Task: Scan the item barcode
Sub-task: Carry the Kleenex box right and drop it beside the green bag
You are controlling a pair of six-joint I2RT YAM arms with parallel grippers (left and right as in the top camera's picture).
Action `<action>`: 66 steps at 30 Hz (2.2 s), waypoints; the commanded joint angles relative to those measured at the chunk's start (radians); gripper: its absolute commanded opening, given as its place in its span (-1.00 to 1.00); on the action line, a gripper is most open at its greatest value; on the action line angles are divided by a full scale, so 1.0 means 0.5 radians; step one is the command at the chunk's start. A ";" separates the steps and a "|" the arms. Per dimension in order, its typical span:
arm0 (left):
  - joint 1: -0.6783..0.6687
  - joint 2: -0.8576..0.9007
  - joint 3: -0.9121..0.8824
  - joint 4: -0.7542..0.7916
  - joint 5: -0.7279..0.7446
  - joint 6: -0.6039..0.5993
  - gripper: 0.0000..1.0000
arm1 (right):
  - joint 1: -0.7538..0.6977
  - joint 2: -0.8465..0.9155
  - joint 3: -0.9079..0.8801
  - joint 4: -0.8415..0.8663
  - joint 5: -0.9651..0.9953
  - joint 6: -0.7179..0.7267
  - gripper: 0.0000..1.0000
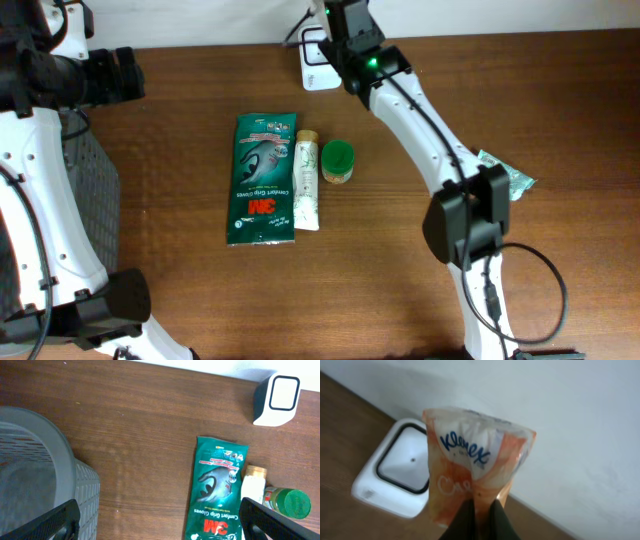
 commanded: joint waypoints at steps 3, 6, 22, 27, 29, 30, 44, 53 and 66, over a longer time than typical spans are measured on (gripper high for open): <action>-0.002 0.001 0.011 0.002 0.021 0.016 0.98 | 0.084 0.235 0.011 0.374 0.228 -0.585 -0.92; -0.002 0.001 0.011 0.002 0.021 0.016 0.98 | 0.113 0.336 0.011 0.526 0.320 -0.788 -0.92; -0.002 0.001 0.011 0.002 0.020 0.016 0.98 | 0.123 0.394 0.010 0.581 0.477 -0.865 -0.92; -0.002 0.001 0.011 0.002 0.021 0.016 0.98 | 0.123 0.394 0.010 0.520 0.461 -0.863 -0.92; -0.002 0.001 0.011 0.002 0.021 0.016 0.98 | 0.123 0.393 0.010 0.512 0.462 -0.835 -0.92; -0.002 0.001 0.011 0.002 0.021 0.016 0.98 | 0.123 0.389 0.010 0.512 0.462 -0.784 -0.92; -0.002 0.001 0.011 0.002 0.021 0.016 0.98 | 0.002 -0.407 0.012 -0.507 0.082 0.613 -0.92; -0.002 0.001 0.011 0.002 0.021 0.016 0.98 | -0.430 -0.674 -0.002 -1.716 -0.337 1.305 -0.92; -0.002 0.001 0.011 0.002 0.021 0.016 0.99 | -1.219 -0.549 -0.893 -1.288 -0.867 1.524 -0.92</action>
